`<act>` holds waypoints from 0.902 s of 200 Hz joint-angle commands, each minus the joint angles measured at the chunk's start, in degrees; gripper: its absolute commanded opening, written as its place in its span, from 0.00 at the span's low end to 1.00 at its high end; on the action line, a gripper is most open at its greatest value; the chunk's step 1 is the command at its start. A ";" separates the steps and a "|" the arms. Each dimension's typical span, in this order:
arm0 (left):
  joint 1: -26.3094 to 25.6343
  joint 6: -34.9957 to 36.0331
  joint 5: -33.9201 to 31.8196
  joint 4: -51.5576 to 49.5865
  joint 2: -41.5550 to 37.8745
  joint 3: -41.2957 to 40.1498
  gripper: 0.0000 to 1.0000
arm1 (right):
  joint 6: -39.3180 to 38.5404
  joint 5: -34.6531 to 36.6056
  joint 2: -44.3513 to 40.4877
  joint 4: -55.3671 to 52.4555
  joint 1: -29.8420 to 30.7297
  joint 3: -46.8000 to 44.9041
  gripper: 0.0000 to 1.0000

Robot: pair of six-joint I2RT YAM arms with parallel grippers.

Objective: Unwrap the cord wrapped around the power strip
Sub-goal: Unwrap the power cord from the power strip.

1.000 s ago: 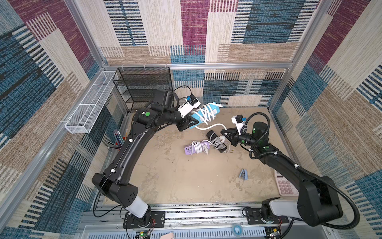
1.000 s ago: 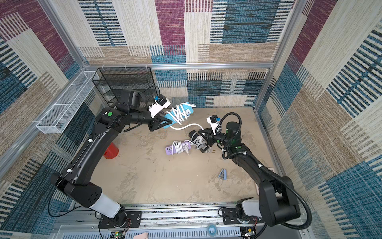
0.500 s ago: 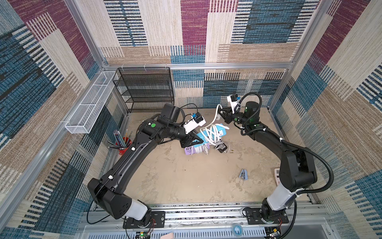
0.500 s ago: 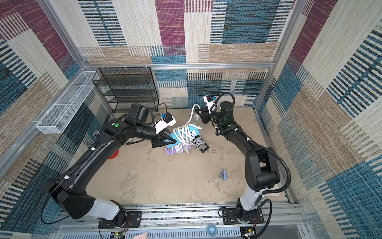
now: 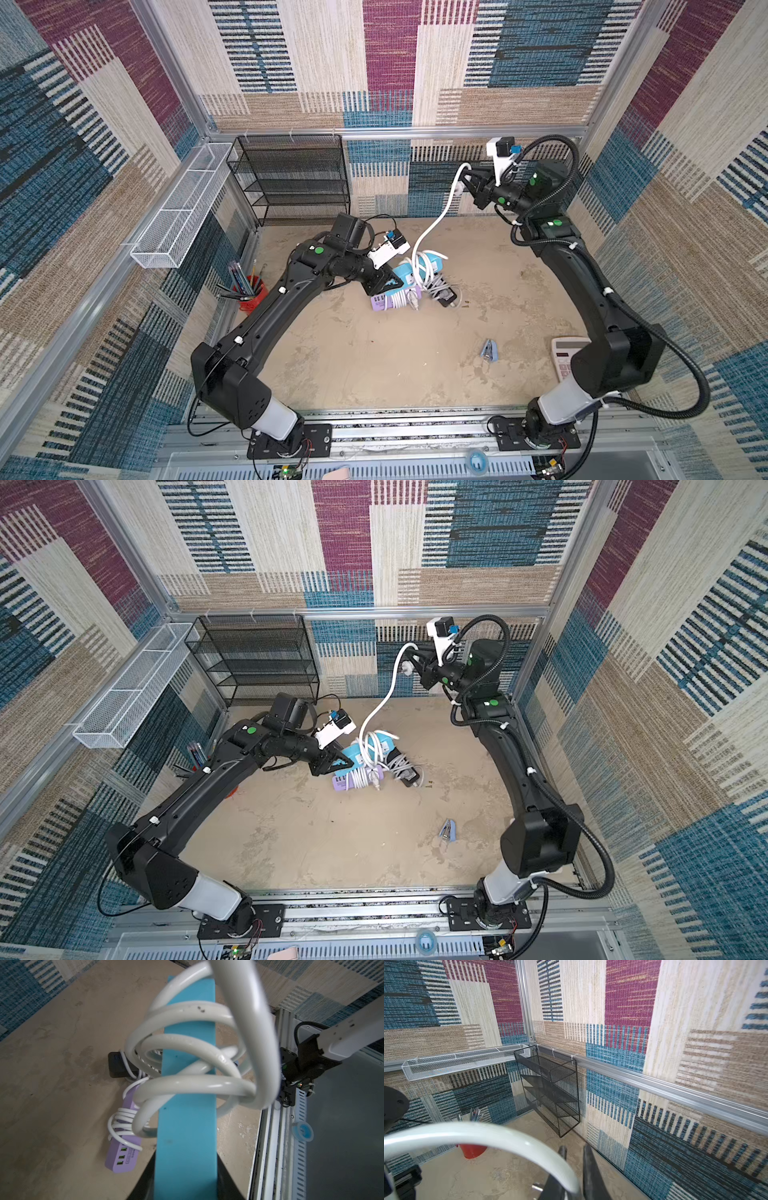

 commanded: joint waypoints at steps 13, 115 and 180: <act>2.40 -2.34 -8.13 7.90 1.14 3.39 0.00 | 0.21 7.33 -7.99 -3.24 -2.90 -9.11 0.00; 3.08 -4.48 -23.85 22.55 0.56 5.50 0.00 | 9.94 34.15 -11.22 -12.87 -9.66 -32.60 0.00; 2.73 -7.55 -18.83 26.98 -3.22 0.11 0.00 | 13.79 32.62 -0.48 -10.41 -10.12 -38.61 0.00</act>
